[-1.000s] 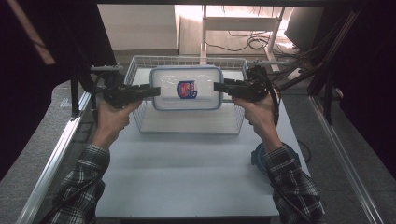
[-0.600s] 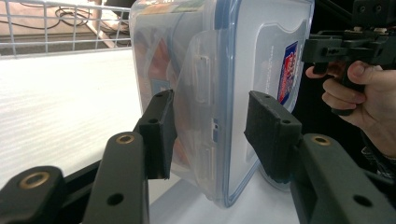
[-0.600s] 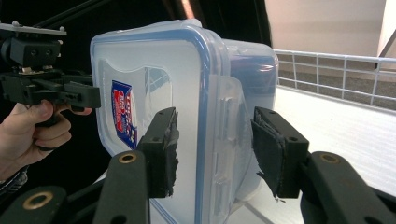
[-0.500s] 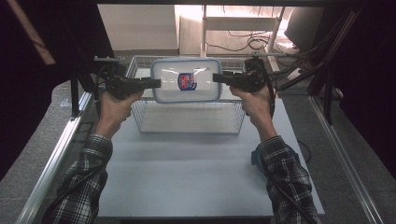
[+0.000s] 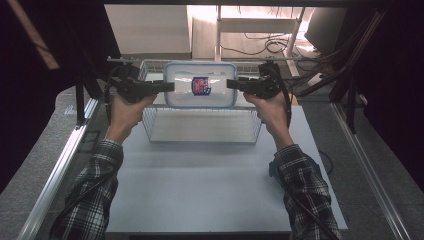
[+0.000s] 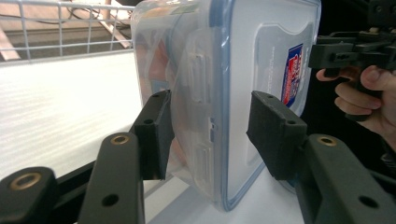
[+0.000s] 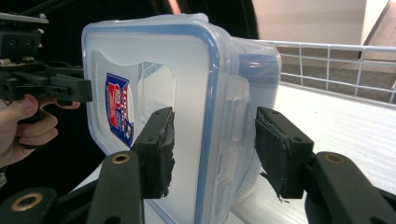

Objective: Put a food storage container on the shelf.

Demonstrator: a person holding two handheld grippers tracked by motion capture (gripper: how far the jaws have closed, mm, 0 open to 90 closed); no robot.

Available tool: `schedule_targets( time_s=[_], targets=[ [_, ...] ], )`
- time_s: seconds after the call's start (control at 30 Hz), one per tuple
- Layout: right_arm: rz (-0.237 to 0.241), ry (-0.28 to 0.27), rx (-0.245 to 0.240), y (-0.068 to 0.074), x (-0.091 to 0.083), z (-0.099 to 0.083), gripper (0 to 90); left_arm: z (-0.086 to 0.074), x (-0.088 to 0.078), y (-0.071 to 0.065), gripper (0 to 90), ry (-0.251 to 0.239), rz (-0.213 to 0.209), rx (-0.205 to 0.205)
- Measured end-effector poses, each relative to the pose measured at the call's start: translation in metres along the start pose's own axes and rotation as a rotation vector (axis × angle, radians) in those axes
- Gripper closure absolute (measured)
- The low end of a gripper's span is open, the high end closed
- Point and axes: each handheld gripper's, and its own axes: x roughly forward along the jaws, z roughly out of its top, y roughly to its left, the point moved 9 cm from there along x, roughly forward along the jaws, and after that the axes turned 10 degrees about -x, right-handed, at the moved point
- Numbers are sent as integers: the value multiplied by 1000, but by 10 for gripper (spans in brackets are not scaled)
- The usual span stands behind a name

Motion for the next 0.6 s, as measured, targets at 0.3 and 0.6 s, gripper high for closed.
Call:
schedule_targets(
  time_s=[0.3,0.6],
  targets=[
    [-27,18,-14,-2,5,-1,440,-7,10,5,452,52,118,54],
    [-37,29,-16,-5,8,-2,407,-10,13,9,452,58,88,14]
  ],
)
